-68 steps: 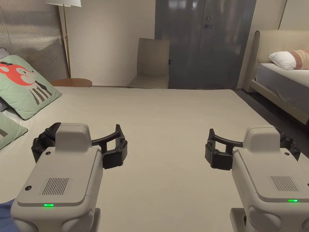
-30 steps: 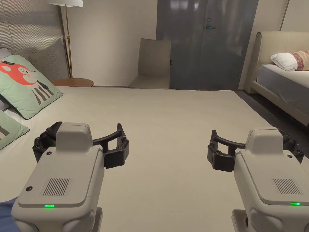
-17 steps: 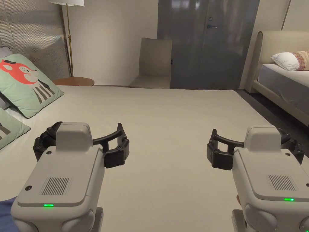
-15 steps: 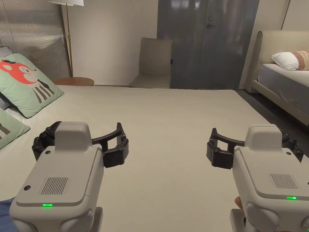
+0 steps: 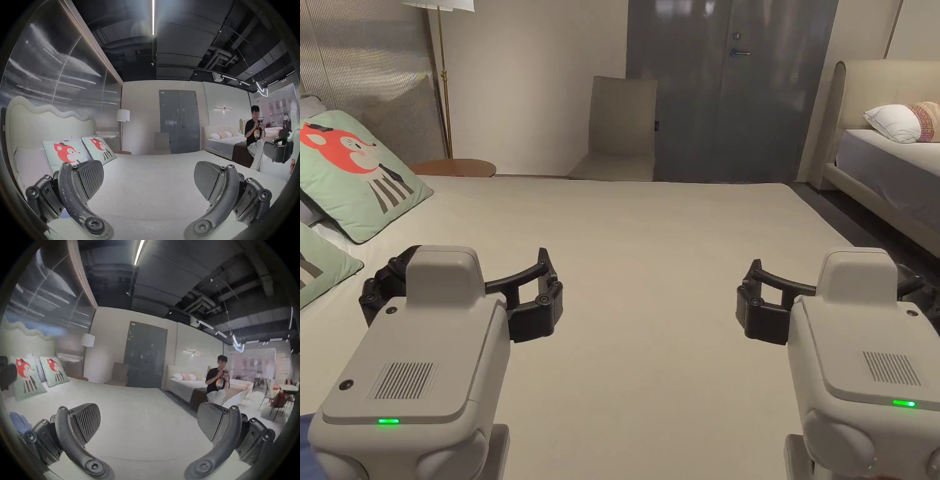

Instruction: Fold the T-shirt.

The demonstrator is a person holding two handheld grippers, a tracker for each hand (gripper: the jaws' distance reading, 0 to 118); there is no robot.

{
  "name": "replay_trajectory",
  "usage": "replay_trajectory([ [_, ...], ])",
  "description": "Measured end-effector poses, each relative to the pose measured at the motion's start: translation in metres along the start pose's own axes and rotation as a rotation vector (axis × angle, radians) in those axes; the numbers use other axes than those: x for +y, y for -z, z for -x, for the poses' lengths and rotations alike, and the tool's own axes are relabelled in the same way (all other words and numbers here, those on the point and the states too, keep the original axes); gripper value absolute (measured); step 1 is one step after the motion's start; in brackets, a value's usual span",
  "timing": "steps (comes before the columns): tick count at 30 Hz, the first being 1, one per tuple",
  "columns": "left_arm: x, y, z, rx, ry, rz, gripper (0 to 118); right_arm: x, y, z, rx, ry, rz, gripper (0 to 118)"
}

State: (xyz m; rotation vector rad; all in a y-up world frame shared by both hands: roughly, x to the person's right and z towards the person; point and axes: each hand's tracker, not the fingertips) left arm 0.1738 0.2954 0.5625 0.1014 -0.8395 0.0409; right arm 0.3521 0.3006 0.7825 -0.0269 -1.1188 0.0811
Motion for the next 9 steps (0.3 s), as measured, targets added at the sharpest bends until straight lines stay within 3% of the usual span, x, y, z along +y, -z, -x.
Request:
replay_trajectory([
  [9,0.0001,-0.0016,-0.0002,-0.009,0.002,0.002,111,0.002,0.0002,-0.0041,0.018,0.012,0.0,118],
])
